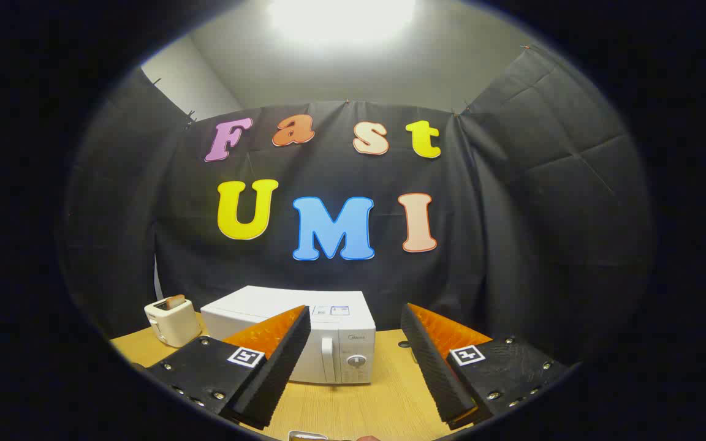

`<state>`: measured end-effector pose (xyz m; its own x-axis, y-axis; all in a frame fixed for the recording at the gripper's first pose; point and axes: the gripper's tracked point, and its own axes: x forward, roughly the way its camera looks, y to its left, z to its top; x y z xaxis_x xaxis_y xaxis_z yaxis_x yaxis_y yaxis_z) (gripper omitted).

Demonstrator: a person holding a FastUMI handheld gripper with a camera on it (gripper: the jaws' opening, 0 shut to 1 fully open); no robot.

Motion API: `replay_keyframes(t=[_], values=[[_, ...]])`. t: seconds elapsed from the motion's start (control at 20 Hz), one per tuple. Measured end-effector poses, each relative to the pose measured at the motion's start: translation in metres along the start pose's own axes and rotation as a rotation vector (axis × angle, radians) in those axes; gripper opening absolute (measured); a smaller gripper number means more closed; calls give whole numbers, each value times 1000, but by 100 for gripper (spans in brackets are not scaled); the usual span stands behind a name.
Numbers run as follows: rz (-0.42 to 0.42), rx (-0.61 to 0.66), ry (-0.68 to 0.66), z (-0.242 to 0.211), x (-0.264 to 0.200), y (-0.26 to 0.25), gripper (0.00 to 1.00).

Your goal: Open the microwave, put the food inside, and close the microwave door.

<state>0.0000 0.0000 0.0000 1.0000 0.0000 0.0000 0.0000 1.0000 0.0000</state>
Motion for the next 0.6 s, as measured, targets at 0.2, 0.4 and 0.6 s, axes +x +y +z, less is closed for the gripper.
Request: replay_keyframes(t=[0.2,0.4,0.6], values=[[0,-4,2,3,7,-3,94],[3,-13,-10,10,10,-3,95],[9,-21,-21,16,12,-1,94]])
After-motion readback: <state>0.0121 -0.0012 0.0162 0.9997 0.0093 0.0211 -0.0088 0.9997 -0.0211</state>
